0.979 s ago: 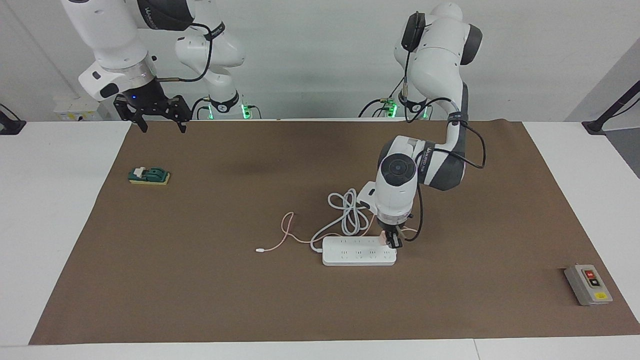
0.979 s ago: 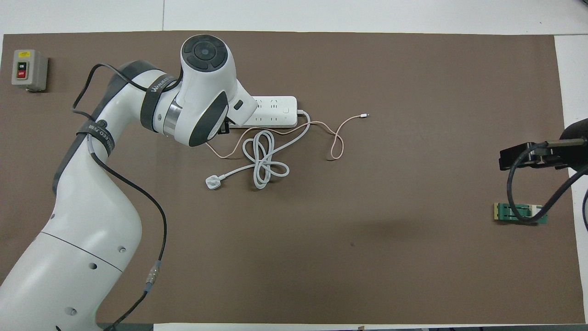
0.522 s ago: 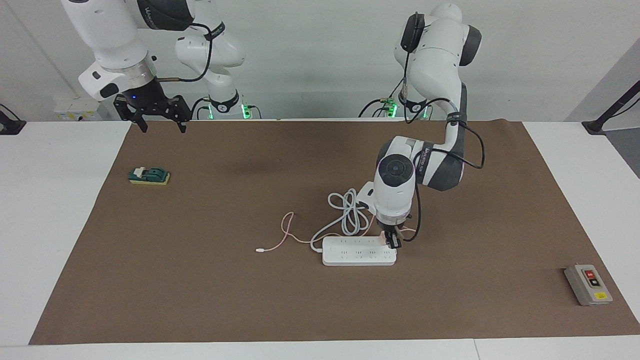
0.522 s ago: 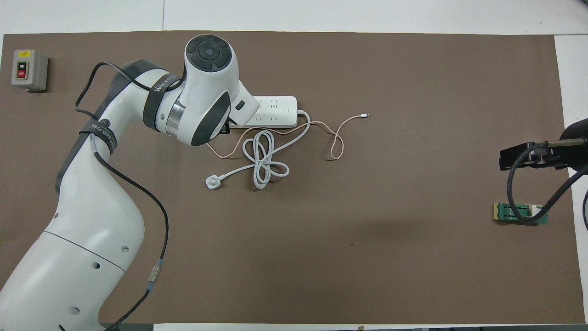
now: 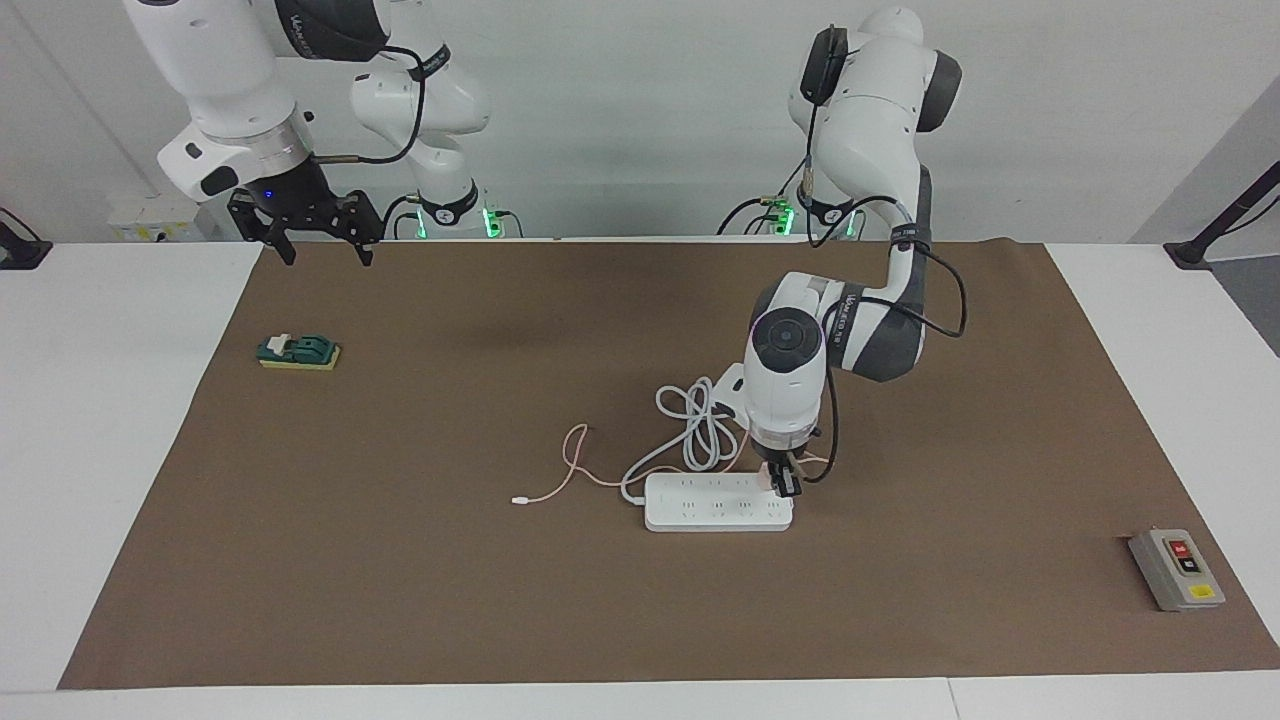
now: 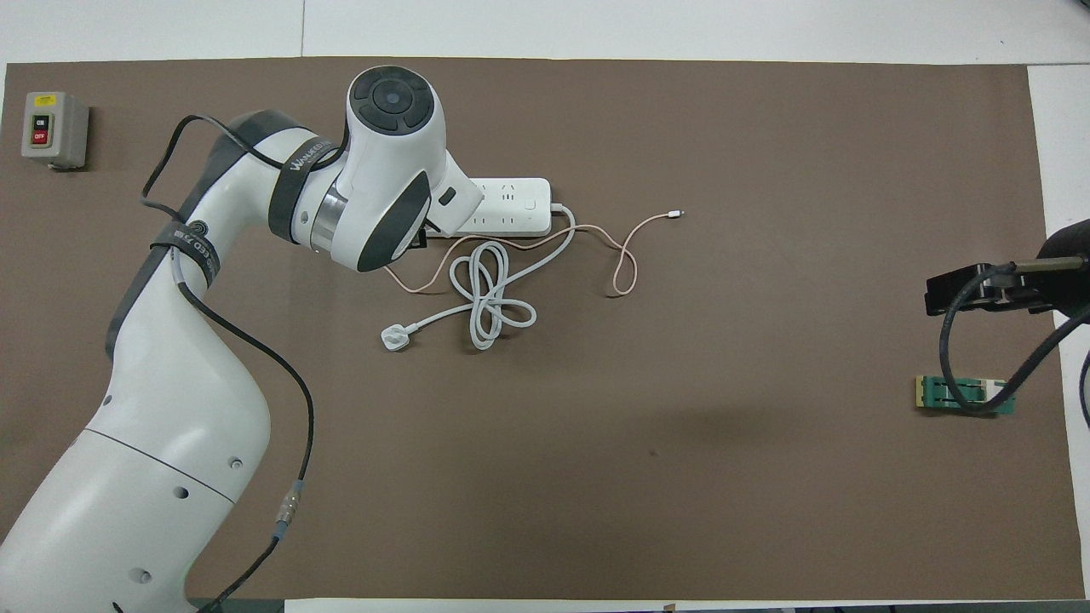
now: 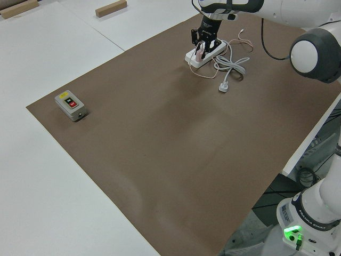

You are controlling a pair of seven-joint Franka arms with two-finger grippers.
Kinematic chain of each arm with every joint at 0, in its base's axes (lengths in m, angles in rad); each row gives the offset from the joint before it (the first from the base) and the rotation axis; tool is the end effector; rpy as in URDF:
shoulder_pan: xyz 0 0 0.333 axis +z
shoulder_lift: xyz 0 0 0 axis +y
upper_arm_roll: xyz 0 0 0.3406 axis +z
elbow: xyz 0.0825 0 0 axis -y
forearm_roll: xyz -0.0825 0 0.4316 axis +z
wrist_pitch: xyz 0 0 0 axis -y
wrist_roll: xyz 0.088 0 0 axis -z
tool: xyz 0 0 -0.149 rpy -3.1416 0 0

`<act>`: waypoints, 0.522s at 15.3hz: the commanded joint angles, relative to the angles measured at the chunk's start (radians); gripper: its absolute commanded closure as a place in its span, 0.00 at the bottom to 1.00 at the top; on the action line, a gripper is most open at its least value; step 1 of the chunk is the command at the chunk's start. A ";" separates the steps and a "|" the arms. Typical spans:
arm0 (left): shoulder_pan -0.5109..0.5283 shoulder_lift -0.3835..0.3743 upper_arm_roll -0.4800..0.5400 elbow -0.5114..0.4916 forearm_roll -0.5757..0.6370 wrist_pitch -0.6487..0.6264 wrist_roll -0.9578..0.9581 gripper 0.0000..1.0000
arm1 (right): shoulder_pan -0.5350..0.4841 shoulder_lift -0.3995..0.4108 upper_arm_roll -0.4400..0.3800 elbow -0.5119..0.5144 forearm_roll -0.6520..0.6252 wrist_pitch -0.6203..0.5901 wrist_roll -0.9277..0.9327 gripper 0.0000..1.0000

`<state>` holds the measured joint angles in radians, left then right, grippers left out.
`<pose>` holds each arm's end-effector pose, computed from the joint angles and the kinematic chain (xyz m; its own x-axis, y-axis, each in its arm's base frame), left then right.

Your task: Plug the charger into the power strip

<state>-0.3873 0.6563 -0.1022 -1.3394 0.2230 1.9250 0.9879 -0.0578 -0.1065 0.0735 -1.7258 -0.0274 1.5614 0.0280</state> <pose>0.7049 -0.3320 0.2979 0.0290 -0.9873 -0.1565 -0.9995 -0.0265 -0.0181 0.5602 0.0064 0.5880 0.9983 -0.0134 -0.0571 -0.0113 -0.9993 0.0368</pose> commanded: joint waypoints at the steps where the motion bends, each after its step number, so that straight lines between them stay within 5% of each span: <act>1: -0.018 0.140 0.006 0.034 0.053 0.112 -0.032 1.00 | -0.004 -0.013 0.006 -0.011 0.003 0.011 0.010 0.00; 8: -0.038 0.140 0.007 0.046 0.067 0.091 -0.034 1.00 | -0.004 -0.013 0.006 -0.011 0.003 0.011 0.010 0.00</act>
<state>-0.4072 0.6655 -0.1032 -1.3376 0.2821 1.9215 0.9869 -0.0575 -0.1065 0.0749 -1.7258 -0.0274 1.5614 0.0280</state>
